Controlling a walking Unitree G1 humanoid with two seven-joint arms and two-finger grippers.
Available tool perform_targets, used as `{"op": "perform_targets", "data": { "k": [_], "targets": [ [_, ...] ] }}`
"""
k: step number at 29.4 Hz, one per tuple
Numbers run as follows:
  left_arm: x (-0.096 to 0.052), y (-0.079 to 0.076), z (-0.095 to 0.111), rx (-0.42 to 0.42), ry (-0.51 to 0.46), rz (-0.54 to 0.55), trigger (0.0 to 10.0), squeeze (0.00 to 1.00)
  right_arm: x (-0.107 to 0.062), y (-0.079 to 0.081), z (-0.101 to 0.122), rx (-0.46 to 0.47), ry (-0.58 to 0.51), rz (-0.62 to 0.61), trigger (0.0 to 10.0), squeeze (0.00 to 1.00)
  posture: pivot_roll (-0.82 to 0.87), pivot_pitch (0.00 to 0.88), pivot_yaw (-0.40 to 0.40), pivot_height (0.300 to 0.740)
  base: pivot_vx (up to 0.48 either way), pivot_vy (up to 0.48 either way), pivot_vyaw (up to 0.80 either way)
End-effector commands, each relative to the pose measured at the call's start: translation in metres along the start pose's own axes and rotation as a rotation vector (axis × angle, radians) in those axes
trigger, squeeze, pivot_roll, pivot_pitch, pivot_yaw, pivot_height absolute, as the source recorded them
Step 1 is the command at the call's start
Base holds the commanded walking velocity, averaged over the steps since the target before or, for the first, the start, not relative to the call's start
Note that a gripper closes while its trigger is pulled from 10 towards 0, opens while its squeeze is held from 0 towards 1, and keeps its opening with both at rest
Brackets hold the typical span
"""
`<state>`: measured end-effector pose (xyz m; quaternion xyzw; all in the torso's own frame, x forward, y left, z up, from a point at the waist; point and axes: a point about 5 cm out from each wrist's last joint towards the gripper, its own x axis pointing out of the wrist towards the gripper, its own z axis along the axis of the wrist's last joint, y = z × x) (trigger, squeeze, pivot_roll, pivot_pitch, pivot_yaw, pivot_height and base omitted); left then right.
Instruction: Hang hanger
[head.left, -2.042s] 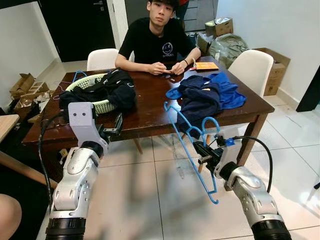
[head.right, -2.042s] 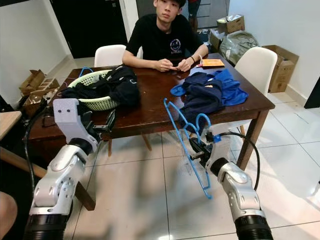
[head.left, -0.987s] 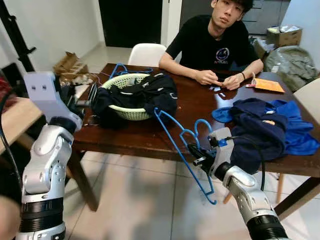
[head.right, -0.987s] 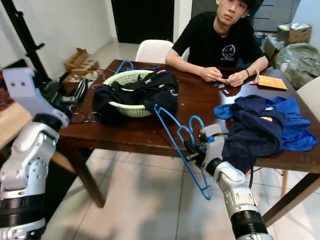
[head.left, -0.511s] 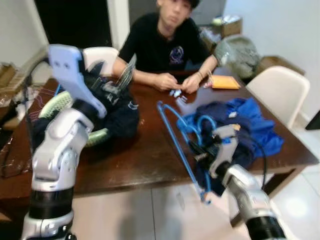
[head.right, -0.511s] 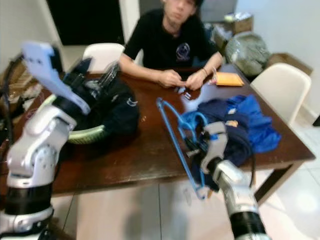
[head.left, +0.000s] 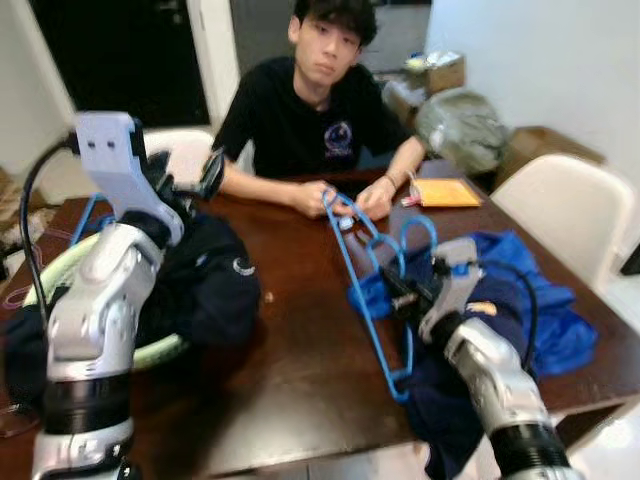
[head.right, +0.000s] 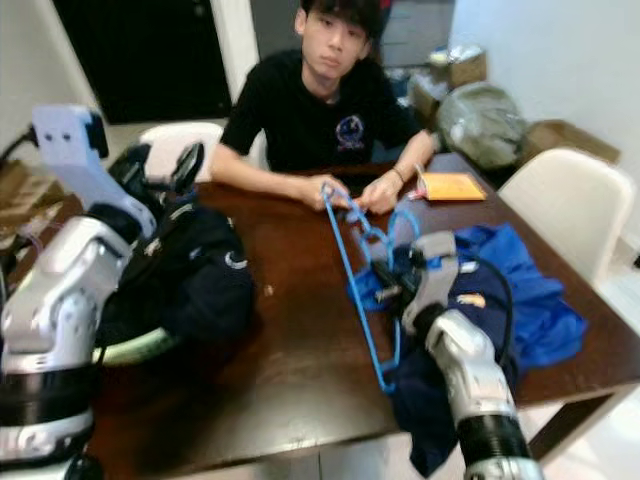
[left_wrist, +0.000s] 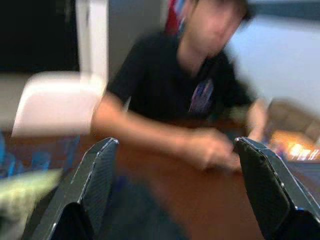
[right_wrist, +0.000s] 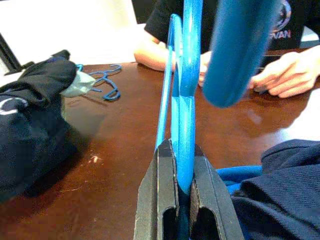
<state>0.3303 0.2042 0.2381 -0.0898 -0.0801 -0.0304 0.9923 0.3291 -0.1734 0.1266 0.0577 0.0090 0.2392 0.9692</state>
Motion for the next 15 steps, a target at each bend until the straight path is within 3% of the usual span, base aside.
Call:
{"op": "perform_targets", "data": {
  "k": [1,5,8,10,12,15],
  "targets": [
    [-0.003,0.005,-0.016,0.017,0.096,0.015,10.0,0.00,-0.005,-0.001,-0.014,0.016,0.056,-0.012,10.0,0.00,0.04,0.000,0.015,0.740,0.000,0.000,0.00],
    [-0.007,0.008,-0.033,0.049,0.178,0.019,10.0,0.00,-0.005,0.000,-0.014,0.015,0.054,-0.012,10.0,0.00,0.04,0.000,0.016,0.740,0.000,0.000,0.00],
    [-0.011,0.035,-0.049,0.089,0.271,0.140,10.0,0.00,-0.006,0.000,-0.013,0.014,0.051,-0.012,10.0,0.00,0.03,0.000,0.015,0.740,0.000,0.000,0.00],
    [-0.011,0.035,-0.049,0.089,0.271,0.140,10.0,0.00,-0.006,0.000,-0.013,0.014,0.051,-0.012,10.0,0.00,0.03,0.000,0.015,0.740,0.000,0.000,0.00],
    [-0.013,0.054,-0.055,0.149,0.307,0.208,10.0,0.00,-0.006,0.000,-0.012,0.011,0.050,-0.012,10.0,0.00,0.02,0.000,0.012,0.740,0.000,0.000,0.00],
    [-0.012,0.064,-0.056,0.187,0.315,0.241,10.0,0.00,-0.007,-0.001,-0.011,0.009,0.050,-0.012,10.0,0.00,0.02,0.000,0.009,0.740,0.000,0.000,0.00]
  ]
}}
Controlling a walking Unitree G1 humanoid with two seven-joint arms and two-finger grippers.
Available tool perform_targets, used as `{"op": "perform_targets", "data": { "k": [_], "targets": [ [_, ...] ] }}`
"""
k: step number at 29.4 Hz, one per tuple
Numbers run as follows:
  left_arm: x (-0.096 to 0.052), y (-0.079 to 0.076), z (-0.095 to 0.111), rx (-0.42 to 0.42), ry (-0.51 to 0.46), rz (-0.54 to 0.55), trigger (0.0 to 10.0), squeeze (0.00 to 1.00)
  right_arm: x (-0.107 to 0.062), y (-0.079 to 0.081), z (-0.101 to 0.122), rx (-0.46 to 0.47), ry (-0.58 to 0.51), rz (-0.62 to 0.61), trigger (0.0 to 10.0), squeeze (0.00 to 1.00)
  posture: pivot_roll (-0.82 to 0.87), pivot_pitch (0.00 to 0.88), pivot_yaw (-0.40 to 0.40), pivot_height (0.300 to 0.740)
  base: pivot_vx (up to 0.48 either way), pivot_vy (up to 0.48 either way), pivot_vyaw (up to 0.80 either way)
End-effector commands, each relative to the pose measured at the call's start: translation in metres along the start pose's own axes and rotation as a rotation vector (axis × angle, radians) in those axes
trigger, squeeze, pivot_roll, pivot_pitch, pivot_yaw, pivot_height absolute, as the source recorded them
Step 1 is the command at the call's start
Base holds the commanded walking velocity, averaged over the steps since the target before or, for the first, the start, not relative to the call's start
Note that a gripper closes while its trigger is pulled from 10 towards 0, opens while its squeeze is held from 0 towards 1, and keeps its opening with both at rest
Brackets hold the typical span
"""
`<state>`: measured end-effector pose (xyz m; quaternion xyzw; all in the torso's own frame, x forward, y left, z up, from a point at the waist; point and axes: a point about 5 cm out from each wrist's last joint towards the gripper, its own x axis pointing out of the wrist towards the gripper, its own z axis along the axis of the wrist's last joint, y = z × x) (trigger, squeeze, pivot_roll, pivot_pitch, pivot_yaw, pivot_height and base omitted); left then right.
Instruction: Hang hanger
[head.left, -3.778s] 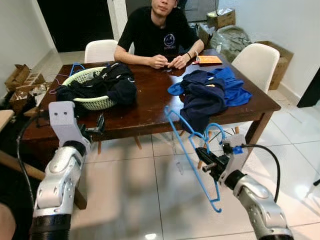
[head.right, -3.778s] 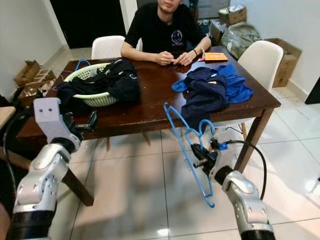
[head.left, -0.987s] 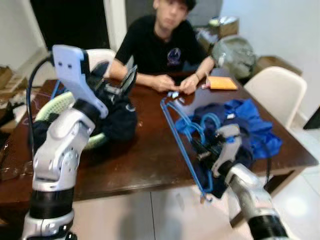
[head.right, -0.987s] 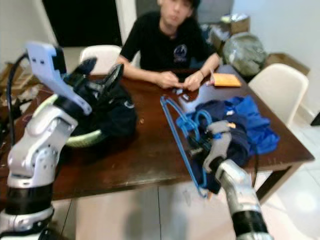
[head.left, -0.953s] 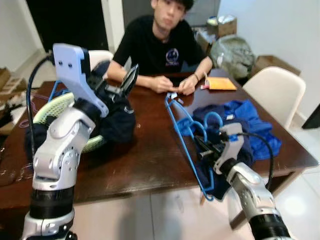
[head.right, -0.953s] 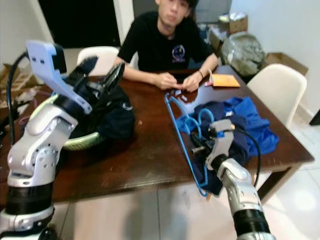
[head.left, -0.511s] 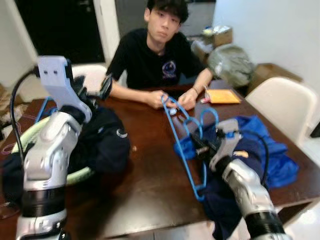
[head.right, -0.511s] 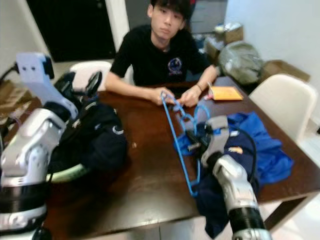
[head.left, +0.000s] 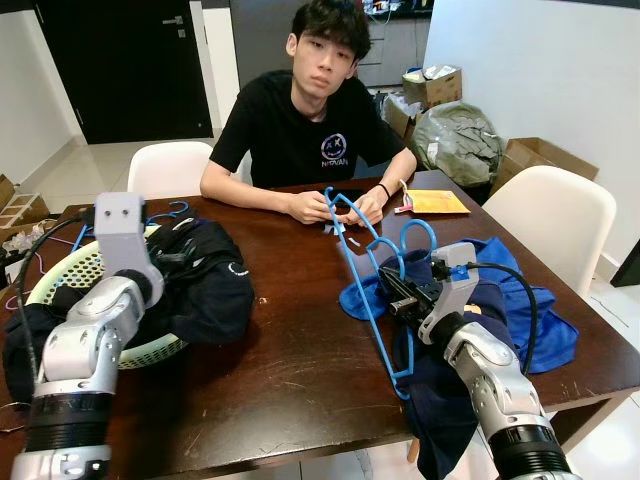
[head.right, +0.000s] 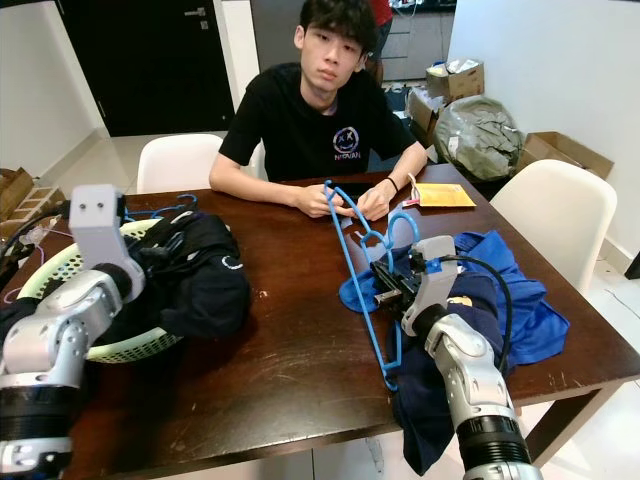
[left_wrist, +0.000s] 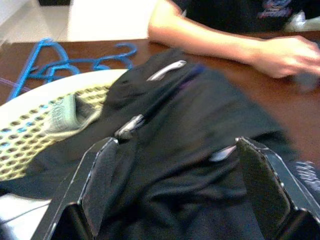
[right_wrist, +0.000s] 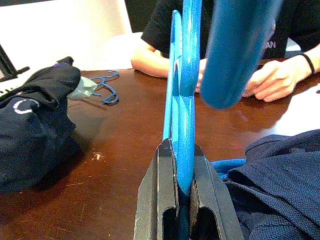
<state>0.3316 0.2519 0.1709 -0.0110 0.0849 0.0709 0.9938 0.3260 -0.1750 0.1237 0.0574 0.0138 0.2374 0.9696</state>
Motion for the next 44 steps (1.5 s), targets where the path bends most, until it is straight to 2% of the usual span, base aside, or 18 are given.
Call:
{"op": "perform_targets", "data": {
  "k": [1,2,4,5,6,8,17,18,22,24,28,29,39,44],
  "targets": [
    [0.001,0.005,0.000,0.018,-0.002,0.025,10.0,0.00,-0.003,-0.001,-0.008,0.007,0.041,-0.008,10.0,0.00,0.02,0.000,0.009,0.740,0.000,0.000,0.00],
    [0.002,0.011,0.000,0.039,0.002,0.048,10.0,0.00,-0.004,-0.001,-0.008,0.005,0.041,-0.008,10.0,0.00,0.01,0.000,0.009,0.740,0.000,0.000,0.00],
    [0.002,0.011,0.000,0.039,0.002,0.048,10.0,0.00,-0.004,-0.001,-0.008,0.005,0.041,-0.008,10.0,0.00,0.01,0.000,0.009,0.740,0.000,0.000,0.00],
    [0.008,0.020,0.001,0.064,0.004,0.077,10.0,0.00,-0.005,-0.002,-0.006,-0.002,0.043,-0.008,10.0,0.00,-0.01,0.018,0.004,0.740,0.000,0.000,0.00],
    [0.008,0.020,0.001,0.064,0.004,0.077,10.0,0.00,-0.005,-0.002,-0.006,-0.002,0.043,-0.008,10.0,0.00,-0.01,0.018,0.004,0.740,0.000,0.000,0.00],
    [0.020,0.030,0.007,0.082,0.019,0.085,10.0,0.00,-0.011,-0.007,-0.003,-0.027,0.051,-0.014,10.0,0.00,-0.05,0.036,0.002,0.740,0.000,0.000,0.00],
    [0.024,0.028,-0.005,0.056,0.084,0.095,10.0,0.00,-0.018,-0.012,-0.002,-0.037,0.056,-0.037,10.0,0.00,-0.06,0.034,0.006,0.740,0.000,0.000,0.00],
    [0.024,0.025,-0.013,0.042,0.114,0.077,10.0,0.00,-0.018,-0.013,-0.002,-0.041,0.059,-0.040,10.0,0.00,-0.07,0.033,0.004,0.740,0.000,0.000,0.00],
    [0.024,0.021,-0.020,0.033,0.141,0.052,10.0,0.00,-0.019,-0.013,-0.002,-0.043,0.062,-0.042,10.0,0.00,-0.07,0.033,0.003,0.740,0.000,0.000,0.00],
    [0.025,0.013,-0.031,0.025,0.186,0.010,10.0,0.00,-0.020,-0.014,-0.003,-0.042,0.066,-0.043,10.0,0.00,-0.07,0.033,0.000,0.740,0.000,0.000,0.00],
    [0.026,0.010,-0.037,0.016,0.217,0.000,10.0,0.00,-0.020,-0.014,-0.003,-0.041,0.069,-0.043,10.0,0.00,-0.06,0.026,0.003,0.740,0.000,0.000,0.00],
    [0.026,0.010,-0.041,0.011,0.234,-0.012,0.0,0.00,-0.020,-0.013,-0.004,-0.040,0.071,-0.043,10.0,0.00,-0.06,0.020,0.006,0.740,0.000,0.000,0.00],
    [0.026,0.011,-0.042,0.009,0.248,-0.018,0.0,0.00,-0.019,-0.012,-0.005,-0.030,0.070,-0.047,10.0,0.00,-0.05,0.015,0.010,0.740,0.000,0.000,0.00],
    [0.027,0.016,-0.024,0.022,0.188,0.000,0.0,0.00,-0.018,-0.011,-0.005,-0.023,0.067,-0.050,10.0,0.00,-0.04,0.011,0.014,0.740,0.000,0.000,0.00]
  ]
}}
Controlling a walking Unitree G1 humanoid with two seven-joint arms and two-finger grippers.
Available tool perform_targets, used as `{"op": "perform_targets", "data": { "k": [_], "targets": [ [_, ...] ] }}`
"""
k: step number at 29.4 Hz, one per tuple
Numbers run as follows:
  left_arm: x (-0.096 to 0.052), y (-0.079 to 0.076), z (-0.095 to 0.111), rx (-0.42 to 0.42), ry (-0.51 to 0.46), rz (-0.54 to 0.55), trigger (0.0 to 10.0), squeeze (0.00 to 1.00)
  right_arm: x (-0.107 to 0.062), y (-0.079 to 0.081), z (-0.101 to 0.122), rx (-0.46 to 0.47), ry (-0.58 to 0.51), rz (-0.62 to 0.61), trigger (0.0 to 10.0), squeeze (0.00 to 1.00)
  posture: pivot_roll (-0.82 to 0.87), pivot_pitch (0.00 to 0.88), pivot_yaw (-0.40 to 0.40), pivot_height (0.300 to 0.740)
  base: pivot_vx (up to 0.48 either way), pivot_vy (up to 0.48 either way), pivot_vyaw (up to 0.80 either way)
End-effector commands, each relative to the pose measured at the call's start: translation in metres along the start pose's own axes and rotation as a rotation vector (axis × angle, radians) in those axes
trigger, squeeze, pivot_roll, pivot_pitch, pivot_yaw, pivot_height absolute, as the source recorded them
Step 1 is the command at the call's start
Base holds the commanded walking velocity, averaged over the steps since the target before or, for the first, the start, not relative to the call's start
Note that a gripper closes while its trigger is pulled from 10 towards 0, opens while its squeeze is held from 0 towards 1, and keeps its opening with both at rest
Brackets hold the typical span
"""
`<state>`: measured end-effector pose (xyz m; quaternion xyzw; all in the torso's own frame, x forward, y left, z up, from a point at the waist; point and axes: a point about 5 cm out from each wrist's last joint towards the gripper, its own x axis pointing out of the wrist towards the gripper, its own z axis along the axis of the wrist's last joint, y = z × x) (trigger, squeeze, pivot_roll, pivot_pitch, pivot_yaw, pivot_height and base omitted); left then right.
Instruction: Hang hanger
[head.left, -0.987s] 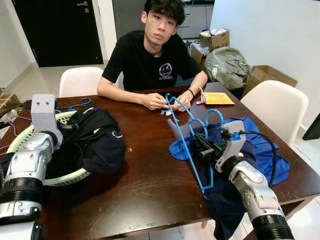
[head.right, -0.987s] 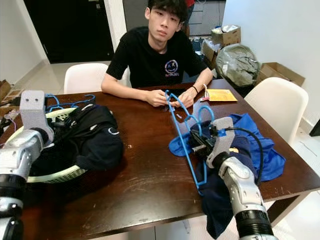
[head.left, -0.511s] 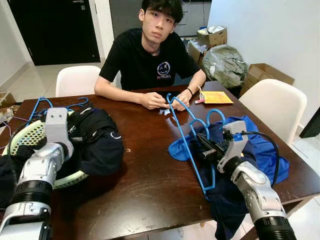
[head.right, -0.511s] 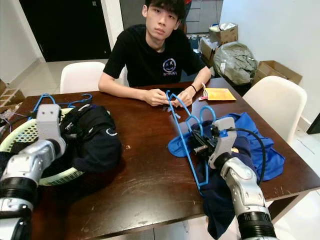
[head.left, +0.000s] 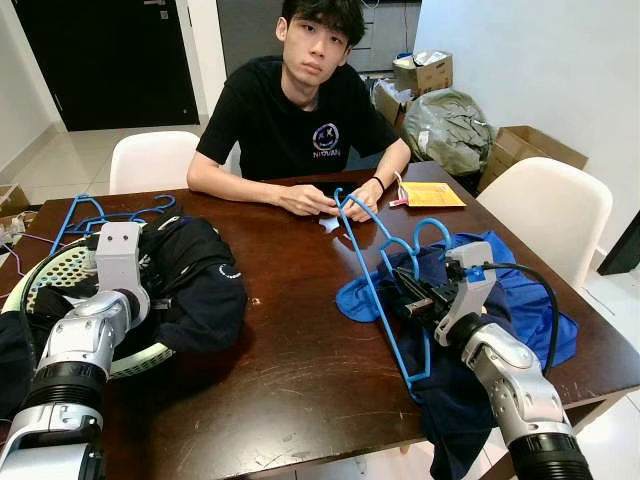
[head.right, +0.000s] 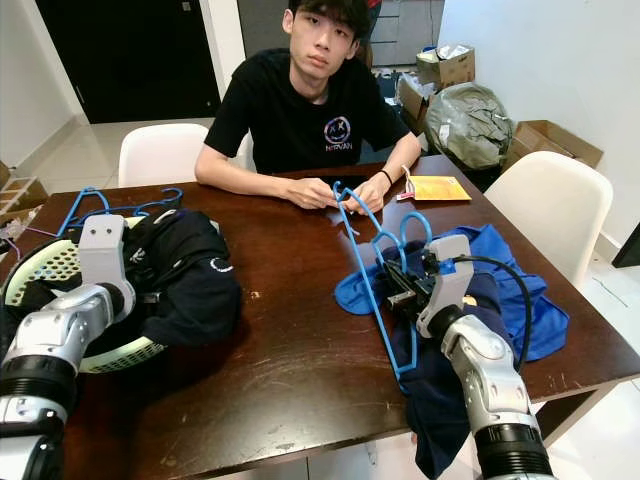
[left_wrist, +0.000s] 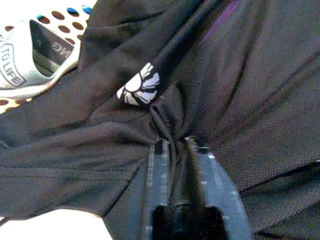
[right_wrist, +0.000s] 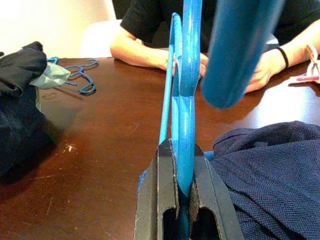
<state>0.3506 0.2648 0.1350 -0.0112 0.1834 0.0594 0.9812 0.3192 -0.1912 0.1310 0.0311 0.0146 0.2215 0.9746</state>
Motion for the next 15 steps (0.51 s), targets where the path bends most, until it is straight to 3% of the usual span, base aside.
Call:
{"op": "perform_targets", "data": {
  "k": [1,3,5,8,9,11,12,13,14,15],
  "targets": [
    [-0.001,0.006,0.008,0.005,-0.011,0.020,0.0,0.00,-0.005,0.000,-0.014,0.027,0.056,-0.015,10.0,0.00,-0.04,0.011,0.014,0.740,0.000,0.000,0.00],
    [-0.002,0.008,0.016,0.008,-0.038,0.026,0.0,0.00,-0.004,0.000,-0.014,0.030,0.056,-0.016,10.0,0.00,-0.04,0.010,0.015,0.740,0.000,0.000,0.00],
    [-0.010,0.006,0.058,-0.003,-0.198,0.014,0.0,0.00,-0.003,0.001,-0.015,0.041,0.053,-0.020,10.0,0.00,-0.04,0.006,0.020,0.740,0.000,0.000,0.00],
    [-0.020,-0.008,0.093,-0.013,-0.354,-0.057,0.0,0.00,-0.002,0.001,-0.016,0.047,0.052,-0.022,10.0,0.00,-0.03,0.002,0.021,0.740,0.000,0.000,0.00],
    [-0.020,-0.008,0.093,-0.013,-0.354,-0.057,0.0,0.00,-0.002,0.001,-0.016,0.047,0.052,-0.022,10.0,0.00,-0.03,0.002,0.021,0.740,0.000,0.000,0.00],
    [-0.038,-0.037,0.133,-0.037,-0.535,-0.228,0.0,0.00,-0.001,0.002,-0.016,0.051,0.052,-0.023,10.0,0.00,-0.02,0.000,0.024,0.740,0.000,0.000,0.00],
    [-0.038,-0.037,0.133,-0.037,-0.535,-0.228,0.0,0.00,-0.001,0.002,-0.016,0.051,0.052,-0.023,10.0,0.00,-0.02,0.000,0.024,0.740,0.000,0.000,0.00],
    [-0.051,-0.056,0.153,-0.050,-0.626,-0.354,0.0,0.00,0.000,0.002,-0.017,0.054,0.051,-0.024,10.0,0.00,-0.02,0.000,0.024,0.740,0.000,0.000,0.00],
    [-0.051,-0.056,0.153,-0.050,-0.626,-0.354,0.0,0.00,0.000,0.002,-0.017,0.054,0.051,-0.024,10.0,0.00,-0.02,0.000,0.024,0.740,0.000,0.000,0.00],
    [-0.069,-0.078,0.173,-0.066,-0.714,-0.509,0.0,0.00,0.001,0.002,-0.017,0.058,0.051,-0.024,10.0,0.00,-0.02,0.000,0.025,0.740,0.000,0.000,0.00]
  ]
}}
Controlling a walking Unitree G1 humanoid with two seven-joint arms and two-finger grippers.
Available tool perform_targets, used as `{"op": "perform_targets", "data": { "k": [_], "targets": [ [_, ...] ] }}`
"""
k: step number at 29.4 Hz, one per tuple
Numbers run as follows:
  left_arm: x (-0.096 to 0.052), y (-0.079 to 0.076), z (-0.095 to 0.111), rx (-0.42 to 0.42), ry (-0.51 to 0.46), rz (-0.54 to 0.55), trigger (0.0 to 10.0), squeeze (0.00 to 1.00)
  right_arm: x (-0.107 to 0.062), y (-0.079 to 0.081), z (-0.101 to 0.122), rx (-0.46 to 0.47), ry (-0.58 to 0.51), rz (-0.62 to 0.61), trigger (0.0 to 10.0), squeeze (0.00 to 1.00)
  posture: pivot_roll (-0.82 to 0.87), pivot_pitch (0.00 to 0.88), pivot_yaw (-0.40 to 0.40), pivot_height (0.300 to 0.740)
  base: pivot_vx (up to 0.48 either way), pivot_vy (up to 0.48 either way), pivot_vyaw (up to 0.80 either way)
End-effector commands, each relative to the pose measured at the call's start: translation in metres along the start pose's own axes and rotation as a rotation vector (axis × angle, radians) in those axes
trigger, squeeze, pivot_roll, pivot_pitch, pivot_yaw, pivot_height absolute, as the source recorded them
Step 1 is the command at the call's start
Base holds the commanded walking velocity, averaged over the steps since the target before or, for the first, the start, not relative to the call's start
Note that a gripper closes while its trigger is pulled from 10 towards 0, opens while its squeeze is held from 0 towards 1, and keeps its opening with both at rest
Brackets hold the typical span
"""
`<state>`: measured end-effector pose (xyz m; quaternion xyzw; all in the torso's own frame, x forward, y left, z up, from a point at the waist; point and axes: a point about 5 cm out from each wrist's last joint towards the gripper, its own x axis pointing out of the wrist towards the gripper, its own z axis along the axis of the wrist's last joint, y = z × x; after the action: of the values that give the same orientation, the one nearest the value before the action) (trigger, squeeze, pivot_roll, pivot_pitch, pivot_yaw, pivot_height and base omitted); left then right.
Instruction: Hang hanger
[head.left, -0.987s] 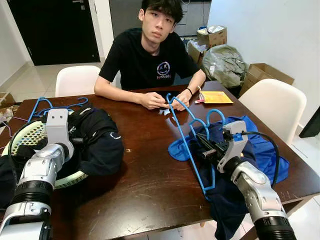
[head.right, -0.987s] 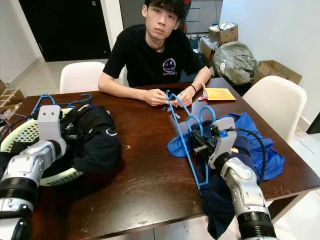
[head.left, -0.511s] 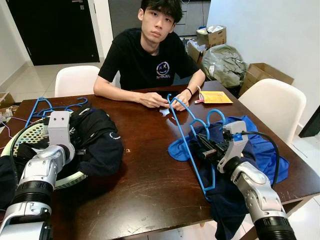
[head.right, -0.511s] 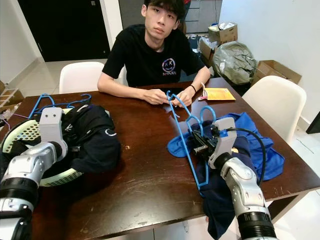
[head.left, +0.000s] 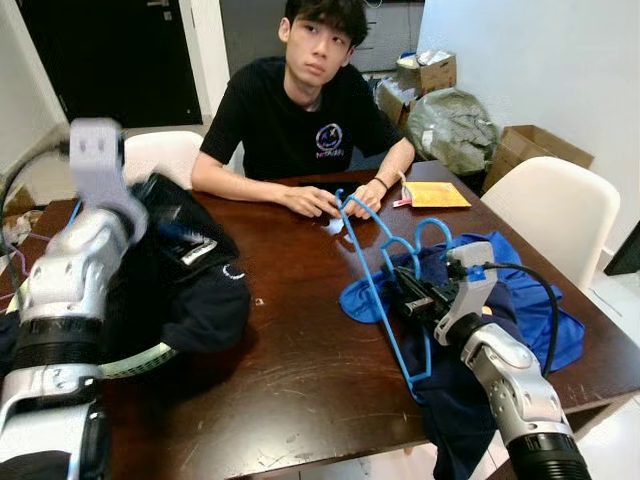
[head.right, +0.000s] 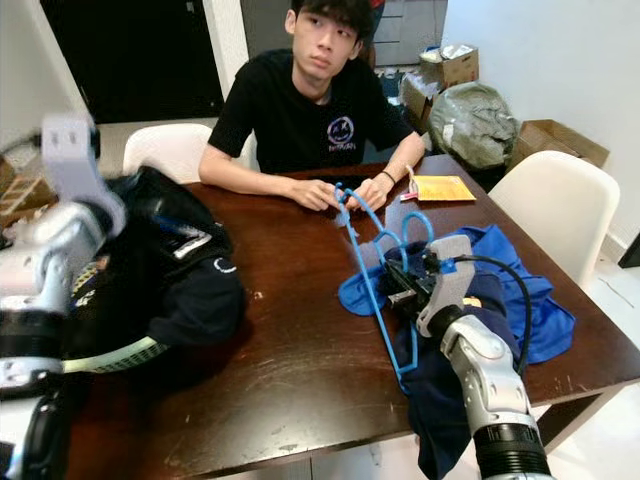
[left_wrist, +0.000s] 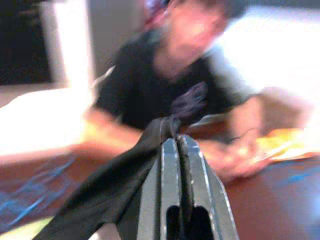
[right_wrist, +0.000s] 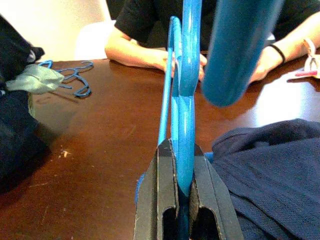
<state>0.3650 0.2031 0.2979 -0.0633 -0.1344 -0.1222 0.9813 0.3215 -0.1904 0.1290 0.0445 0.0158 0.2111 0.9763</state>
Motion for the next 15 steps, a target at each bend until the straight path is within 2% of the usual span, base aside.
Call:
{"op": "perform_targets", "data": {
  "k": [1,2,3,5,8,9,10,12,15],
  "targets": [
    [0.006,-0.047,0.045,-0.060,-0.163,-0.281,0.0,0.00,0.000,0.002,-0.016,0.035,0.055,-0.006,10.0,0.00,-0.01,0.000,0.025,0.740,0.000,0.000,0.00],
    [0.005,-0.064,0.058,-0.086,-0.207,-0.382,0.0,0.00,0.001,0.002,-0.016,0.038,0.054,-0.007,10.0,0.00,-0.01,0.000,0.025,0.740,0.000,0.000,0.00],
    [0.005,-0.064,0.058,-0.086,-0.207,-0.382,0.0,0.00,0.001,0.002,-0.016,0.038,0.054,-0.007,10.0,0.00,-0.01,0.000,0.025,0.740,0.000,0.000,0.00],
    [0.005,-0.093,0.085,-0.131,-0.279,-0.546,0.0,0.00,0.003,0.002,-0.017,0.052,0.049,-0.013,10.0,0.00,0.00,0.000,0.025,0.740,0.000,0.000,0.00],
    [0.006,-0.101,0.095,-0.140,-0.303,-0.589,0.0,0.00,0.003,0.002,-0.017,0.056,0.048,-0.015,10.0,0.00,0.00,0.000,0.026,0.740,0.000,0.000,0.00],
    [0.009,-0.111,0.111,-0.174,-0.336,-0.652,0.0,0.00,0.004,0.002,-0.017,0.061,0.046,-0.017,10.0,0.00,0.01,0.000,0.037,0.740,0.000,0.000,0.00],
    [0.009,-0.111,0.111,-0.174,-0.336,-0.652,0.0,0.00,0.004,0.002,-0.017,0.061,0.046,-0.017,10.0,0.00,0.01,0.000,0.037,0.740,0.000,0.000,0.00],
    [0.012,-0.122,0.130,-0.221,-0.371,-0.724,0.0,0.00,0.005,0.003,-0.018,0.068,0.042,-0.019,10.0,0.00,0.00,0.000,0.044,0.740,0.000,0.000,0.00],
    [0.012,-0.127,0.133,-0.258,-0.382,-0.754,0.0,0.00,0.006,0.002,-0.017,0.076,0.032,-0.029,10.0,0.00,0.00,0.000,0.053,0.740,0.000,0.000,0.00]
  ]
}}
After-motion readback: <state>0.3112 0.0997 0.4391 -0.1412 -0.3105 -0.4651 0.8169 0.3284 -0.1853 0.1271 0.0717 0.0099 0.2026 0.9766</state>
